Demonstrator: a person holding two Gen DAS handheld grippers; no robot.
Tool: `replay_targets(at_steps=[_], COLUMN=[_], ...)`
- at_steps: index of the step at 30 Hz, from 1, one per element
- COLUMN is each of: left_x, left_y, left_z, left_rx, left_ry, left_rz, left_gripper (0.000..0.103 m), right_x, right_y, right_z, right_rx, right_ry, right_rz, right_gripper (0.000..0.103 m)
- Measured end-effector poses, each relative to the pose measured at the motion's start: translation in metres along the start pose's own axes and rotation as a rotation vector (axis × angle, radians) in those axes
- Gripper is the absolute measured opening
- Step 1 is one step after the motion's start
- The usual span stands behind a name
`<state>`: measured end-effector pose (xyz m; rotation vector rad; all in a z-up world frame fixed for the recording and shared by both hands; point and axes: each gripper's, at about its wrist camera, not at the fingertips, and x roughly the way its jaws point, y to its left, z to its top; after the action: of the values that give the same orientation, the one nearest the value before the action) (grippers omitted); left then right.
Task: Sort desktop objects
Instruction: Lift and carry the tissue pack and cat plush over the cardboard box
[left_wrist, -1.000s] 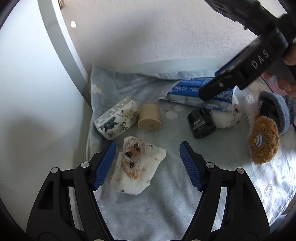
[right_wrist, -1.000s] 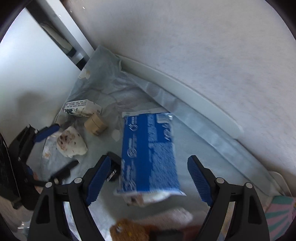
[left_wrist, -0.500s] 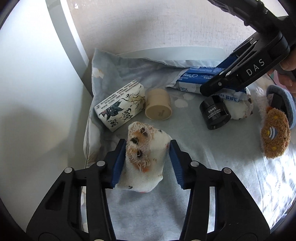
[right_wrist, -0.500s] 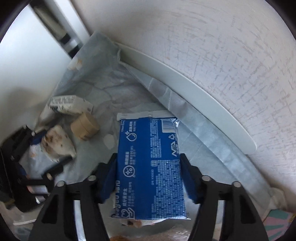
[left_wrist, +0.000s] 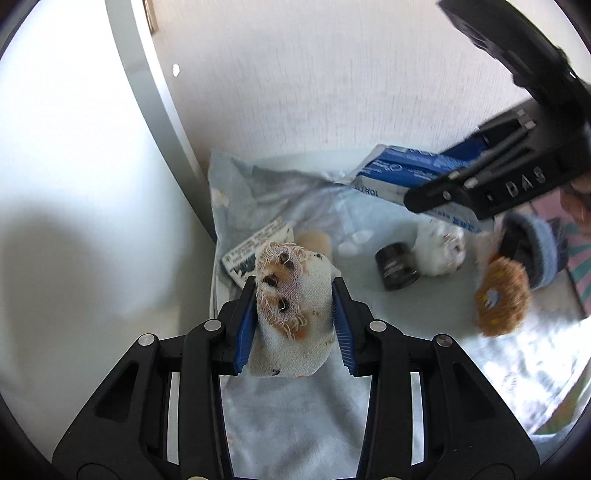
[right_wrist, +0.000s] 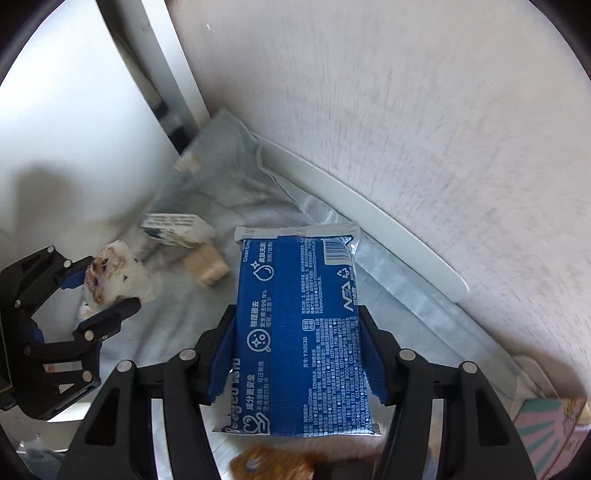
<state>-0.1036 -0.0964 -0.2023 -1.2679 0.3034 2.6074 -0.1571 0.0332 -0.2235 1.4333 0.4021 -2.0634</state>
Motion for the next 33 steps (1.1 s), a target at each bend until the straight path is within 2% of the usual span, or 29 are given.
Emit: replay_targets(at_steps=[7,11,19,29,33], left_x=[-0.035,-0.059,-0.071,-0.071,-0.085], left_y=[0.000,-0.007,-0.042,-0.119,-0.158], left_z=[0.031,0.044,0.090,0.138,0.152], left_rx=[-0.024,-0.040,0.009,0.143,0.179], left_ry=[-0.022,-0.049,-0.090,-0.137,-0.145], left_rz=[-0.010,-0.087,-0.188,-0.318,-0.369], left_gripper=[0.035,0.035,0.035,0.035,0.035], right_x=[-0.058,-0.091,-0.147,-0.202,-0.220], right_y=[0.002,-0.001,-0.022,-0.076,-0.100], right_z=[-0.015,-0.026,-0.058,-0.111,-0.136], right_rx=[0.038,0.076,0.198,0.373,0.432], right_ry=[-0.053,-0.075,-0.175,-0.264,-0.276], right_rz=[-0.001,-0.016,-0.020,-0.133,-0.175], right_gripper=[0.056,0.056,0.056,0.056,0.056])
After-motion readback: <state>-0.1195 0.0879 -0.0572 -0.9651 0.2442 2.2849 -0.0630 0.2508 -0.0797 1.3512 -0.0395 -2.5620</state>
